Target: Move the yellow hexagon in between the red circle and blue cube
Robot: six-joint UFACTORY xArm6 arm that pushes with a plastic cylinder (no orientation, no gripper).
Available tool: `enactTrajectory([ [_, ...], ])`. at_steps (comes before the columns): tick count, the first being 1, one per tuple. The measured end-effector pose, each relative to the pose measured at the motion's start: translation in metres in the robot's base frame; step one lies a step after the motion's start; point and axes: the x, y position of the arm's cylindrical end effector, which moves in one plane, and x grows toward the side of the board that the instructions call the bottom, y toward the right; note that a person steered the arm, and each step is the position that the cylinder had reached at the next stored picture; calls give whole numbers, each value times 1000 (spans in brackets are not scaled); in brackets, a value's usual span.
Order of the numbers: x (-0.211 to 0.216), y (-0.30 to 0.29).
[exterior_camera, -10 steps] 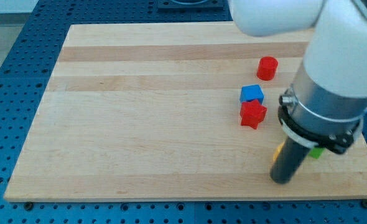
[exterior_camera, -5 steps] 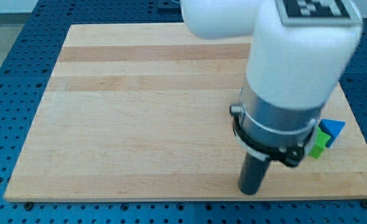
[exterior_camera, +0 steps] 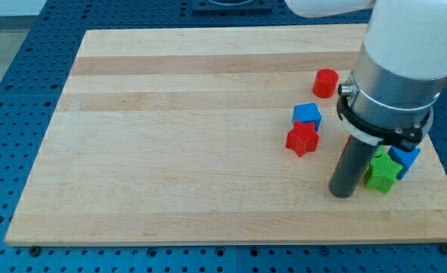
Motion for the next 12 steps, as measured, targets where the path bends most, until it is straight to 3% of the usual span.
enactTrajectory([
  [4, -10, 6],
  [6, 27, 9],
  [8, 18, 19],
  [10, -31, 19],
  [12, -46, 19],
])
